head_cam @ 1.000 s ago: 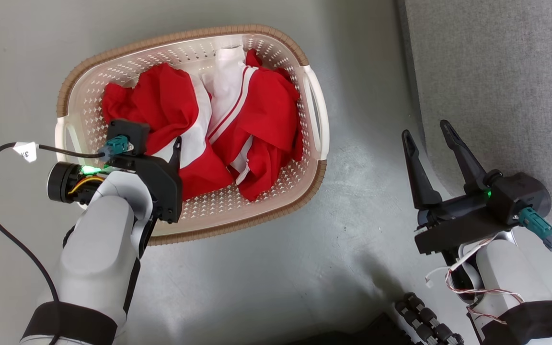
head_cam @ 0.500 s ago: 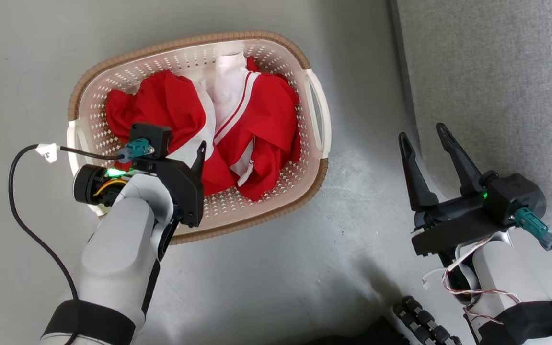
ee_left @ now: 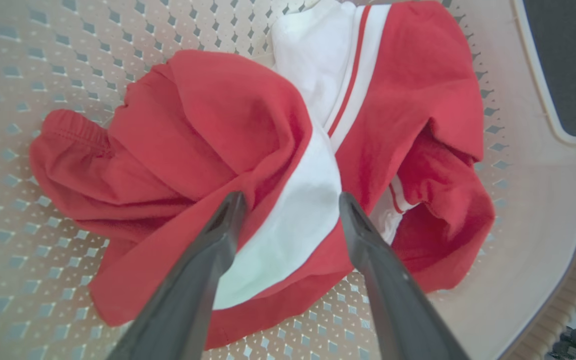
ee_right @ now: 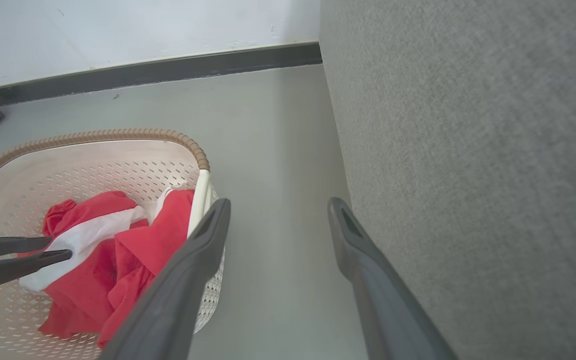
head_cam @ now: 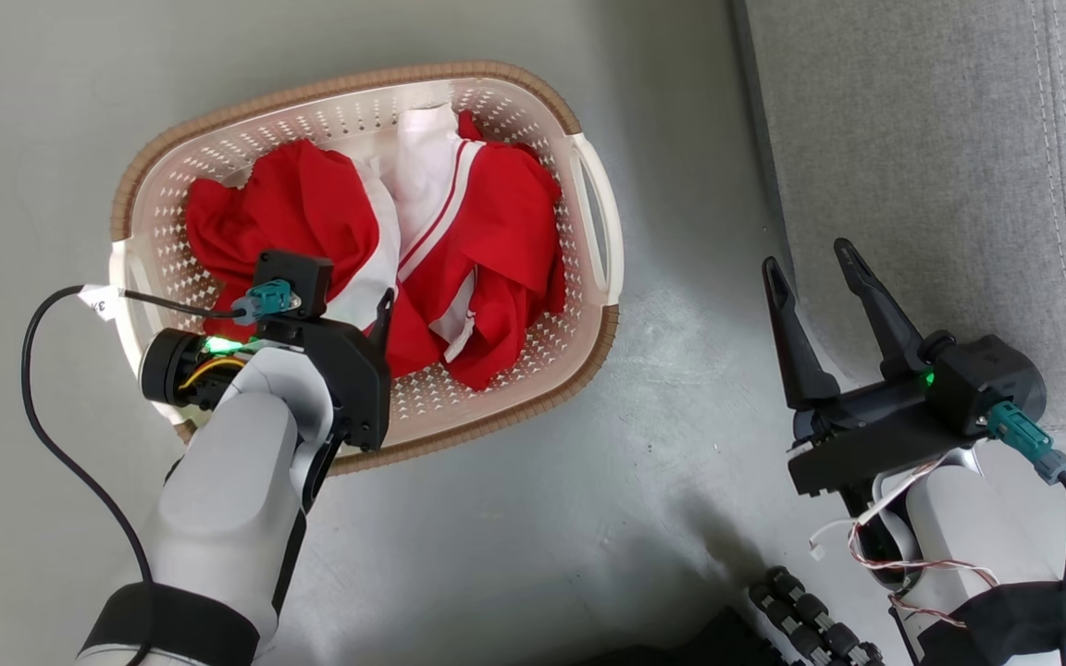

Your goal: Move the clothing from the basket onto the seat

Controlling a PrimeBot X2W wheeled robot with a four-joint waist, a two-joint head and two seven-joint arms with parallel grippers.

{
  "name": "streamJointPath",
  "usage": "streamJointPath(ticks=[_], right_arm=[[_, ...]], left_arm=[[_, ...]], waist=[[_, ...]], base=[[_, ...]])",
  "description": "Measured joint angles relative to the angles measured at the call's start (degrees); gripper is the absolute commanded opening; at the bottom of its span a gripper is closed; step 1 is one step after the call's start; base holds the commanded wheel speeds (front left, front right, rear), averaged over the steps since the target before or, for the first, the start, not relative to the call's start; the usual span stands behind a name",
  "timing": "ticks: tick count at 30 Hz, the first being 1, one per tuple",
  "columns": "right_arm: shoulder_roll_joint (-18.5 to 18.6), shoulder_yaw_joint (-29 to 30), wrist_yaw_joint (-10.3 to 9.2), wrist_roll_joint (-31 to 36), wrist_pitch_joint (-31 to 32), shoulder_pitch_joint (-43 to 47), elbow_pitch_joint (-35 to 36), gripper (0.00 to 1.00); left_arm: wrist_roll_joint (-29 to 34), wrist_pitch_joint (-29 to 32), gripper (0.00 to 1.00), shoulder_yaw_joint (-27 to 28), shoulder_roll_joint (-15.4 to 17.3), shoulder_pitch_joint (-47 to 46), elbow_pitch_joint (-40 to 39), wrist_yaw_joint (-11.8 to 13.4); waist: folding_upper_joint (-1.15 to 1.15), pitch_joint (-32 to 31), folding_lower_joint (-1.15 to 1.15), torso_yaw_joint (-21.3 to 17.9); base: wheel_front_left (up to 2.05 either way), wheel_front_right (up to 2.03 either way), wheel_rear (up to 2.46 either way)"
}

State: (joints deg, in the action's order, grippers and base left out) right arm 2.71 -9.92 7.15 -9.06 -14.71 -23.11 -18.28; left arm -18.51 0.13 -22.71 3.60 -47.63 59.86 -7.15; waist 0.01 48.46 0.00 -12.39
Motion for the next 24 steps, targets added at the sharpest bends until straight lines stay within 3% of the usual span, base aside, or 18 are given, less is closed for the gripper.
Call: streamJointPath(ticks=[5, 7, 11, 24], right_arm=[[-0.09, -0.18, 0.01, -0.02, 0.00, -0.01, 0.29, 1.00], [-0.16, -0.18, 0.01, -0.05, 0.00, -0.01, 0.38, 1.00], [-0.24, -0.08, 0.18, -0.05, 0.00, 0.00, 0.43, 1.00], [-0.15, 1.30, 0.26, -0.05, 0.01, 0.09, -2.09, 1.00]], left_arm=[[0.00, -0.32, 0.49, -0.23, 0.07, -0.38, 0.49, 0.00], [0.00, -0.94, 0.42, -0.21, 0.08, -0.72, 0.56, 0.00], [0.00, -1.83, 0.00, -0.23, 0.04, -1.45, 0.81, 0.00], [-3.27, -7.67, 0.00, 1.51, -0.35, -0.35, 1.94, 0.00]], waist=[[0.00, 0.30, 0.00, -0.47], [0.00, 0.44, 0.00, -0.61], [0.00, 0.57, 0.00, -0.74], [0.00, -3.01, 0.00, 1.09]], base=[[0.00, 0.00, 0.00], [0.00, 0.00, 0.00], [0.00, 0.00, 0.00], [0.00, 0.00, 0.00]])
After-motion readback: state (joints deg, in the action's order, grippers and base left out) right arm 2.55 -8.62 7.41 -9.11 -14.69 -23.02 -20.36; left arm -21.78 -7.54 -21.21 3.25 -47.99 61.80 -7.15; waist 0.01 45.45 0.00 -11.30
